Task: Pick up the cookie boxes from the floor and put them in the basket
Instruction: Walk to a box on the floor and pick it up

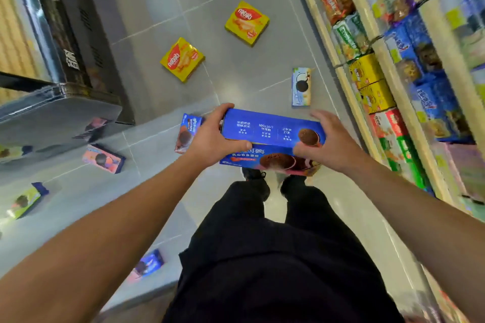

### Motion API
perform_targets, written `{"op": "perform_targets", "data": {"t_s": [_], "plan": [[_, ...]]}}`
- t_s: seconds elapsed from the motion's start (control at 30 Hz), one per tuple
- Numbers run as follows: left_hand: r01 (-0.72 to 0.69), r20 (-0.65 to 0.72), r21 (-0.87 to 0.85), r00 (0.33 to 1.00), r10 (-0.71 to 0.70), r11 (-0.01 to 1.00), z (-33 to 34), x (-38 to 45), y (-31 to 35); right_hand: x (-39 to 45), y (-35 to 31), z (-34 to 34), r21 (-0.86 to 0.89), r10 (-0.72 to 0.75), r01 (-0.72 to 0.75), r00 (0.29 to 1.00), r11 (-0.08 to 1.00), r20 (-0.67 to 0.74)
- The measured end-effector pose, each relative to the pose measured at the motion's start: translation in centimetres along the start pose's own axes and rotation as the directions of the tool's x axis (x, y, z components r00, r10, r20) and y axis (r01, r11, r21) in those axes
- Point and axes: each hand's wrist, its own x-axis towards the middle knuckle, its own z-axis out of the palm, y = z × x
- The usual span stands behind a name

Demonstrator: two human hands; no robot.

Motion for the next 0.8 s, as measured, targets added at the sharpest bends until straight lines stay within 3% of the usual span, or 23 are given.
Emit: {"op": "perform_targets", "data": {"t_s": [0.1, 0.23, 0.47, 0.7, 0.8], "plan": [[-0.055, 0.105, 0.038, 0.993, 0.051, 0.998, 2.0, -0.1, 1.6, -4.3, 1.9, 0.5, 0.134, 0.11, -0.095, 0.987, 0.986, -0.116], [-0.182, 0.3, 0.173, 0.946, 0.124, 0.968, 6.7, -0.3, 4.5, -11.4, 5.9, 1.2, 0.419, 0.395, -0.263, 0.879, 0.869, -0.268], [-0.473, 0.653, 0.246, 0.726, 0.216, 0.846, 17.6, -5.4, 6.5, -26.3, 12.2, 5.6, 0.679, 0.645, -0.268, 0.657, 0.683, -0.39], [-0.653, 0.811, 0.228, 0.538, 0.231, 0.722, 27.1, -16.1, 4.3, -41.9, 16.1, 12.6, 0.764, 0.754, -0.211, 0.45, 0.61, -0.478], [-0.742, 0.882, 0.211, 0.426, 0.204, 0.636, 32.2, -22.6, 3.3, -49.8, 17.7, 15.8, 0.822, 0.816, -0.157, 0.316, 0.547, -0.483]]}}
